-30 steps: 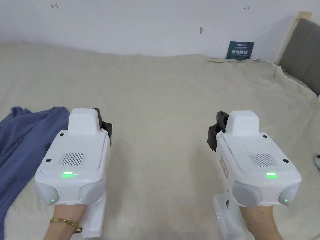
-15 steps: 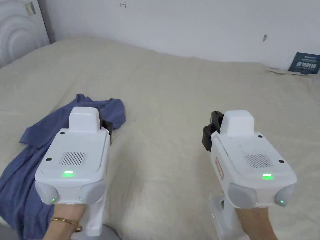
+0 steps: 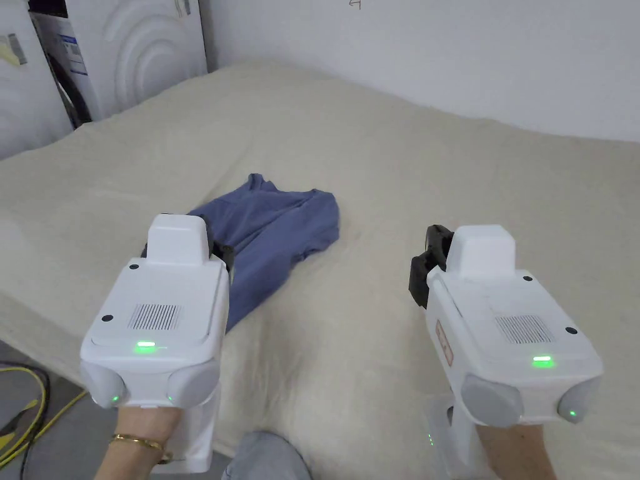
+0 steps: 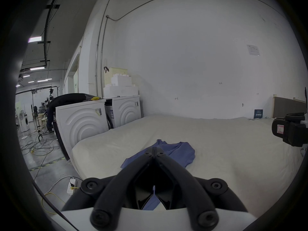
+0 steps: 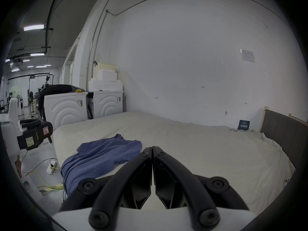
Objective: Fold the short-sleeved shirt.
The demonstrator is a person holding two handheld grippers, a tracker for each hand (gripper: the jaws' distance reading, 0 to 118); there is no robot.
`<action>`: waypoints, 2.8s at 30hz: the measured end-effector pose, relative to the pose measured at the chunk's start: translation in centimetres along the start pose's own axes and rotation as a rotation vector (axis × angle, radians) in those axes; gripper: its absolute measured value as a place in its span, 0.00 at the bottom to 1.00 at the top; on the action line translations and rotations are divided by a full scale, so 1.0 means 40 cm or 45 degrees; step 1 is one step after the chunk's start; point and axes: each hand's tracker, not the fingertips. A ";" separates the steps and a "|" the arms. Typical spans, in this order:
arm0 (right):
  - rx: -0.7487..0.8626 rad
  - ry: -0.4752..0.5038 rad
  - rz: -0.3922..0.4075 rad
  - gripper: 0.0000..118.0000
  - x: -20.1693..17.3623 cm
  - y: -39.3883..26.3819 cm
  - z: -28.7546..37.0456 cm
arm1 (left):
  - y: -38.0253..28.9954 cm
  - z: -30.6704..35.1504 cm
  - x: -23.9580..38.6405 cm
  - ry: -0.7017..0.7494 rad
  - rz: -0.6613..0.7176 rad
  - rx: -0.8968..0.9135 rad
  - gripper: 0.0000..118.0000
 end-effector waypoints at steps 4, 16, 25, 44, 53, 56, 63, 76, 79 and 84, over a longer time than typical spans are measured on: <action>-0.012 0.020 -0.006 0.00 -0.017 -0.004 -0.017 | -0.009 -0.011 -0.015 0.009 -0.009 -0.018 0.00; -0.027 0.044 0.004 0.00 -0.043 0.005 -0.062 | -0.021 -0.094 -0.055 -0.019 0.045 -0.081 0.20; -0.050 0.061 0.009 0.00 -0.054 0.004 -0.106 | 0.012 -0.244 -0.089 -0.114 0.052 -0.210 1.00; -0.194 0.034 -0.030 0.00 -0.044 -0.077 -0.283 | 0.023 -0.843 0.005 -0.578 -0.253 -0.978 1.00; -0.249 0.016 -0.026 0.00 -0.018 -0.113 -0.329 | -0.111 -1.010 0.106 -0.470 -0.423 -1.249 0.91; -0.264 0.013 -0.026 0.00 -0.010 -0.124 -0.333 | -0.135 -1.031 0.117 -0.468 -0.422 -1.295 0.83; -0.291 0.010 -0.024 0.00 -0.002 -0.139 -0.330 | -0.151 -1.002 0.106 -0.538 -0.316 -1.301 0.09; -0.243 0.003 -0.027 0.00 0.000 -0.081 -0.233 | -0.085 -0.878 0.070 -0.358 0.015 -1.118 0.00; -0.216 -0.012 -0.023 0.00 0.013 -0.059 -0.193 | -0.021 -0.834 0.053 -0.366 0.050 -1.065 0.00; -0.145 -0.048 -0.044 0.00 0.042 -0.019 -0.110 | 0.112 -0.755 0.032 -0.363 0.027 -0.967 0.00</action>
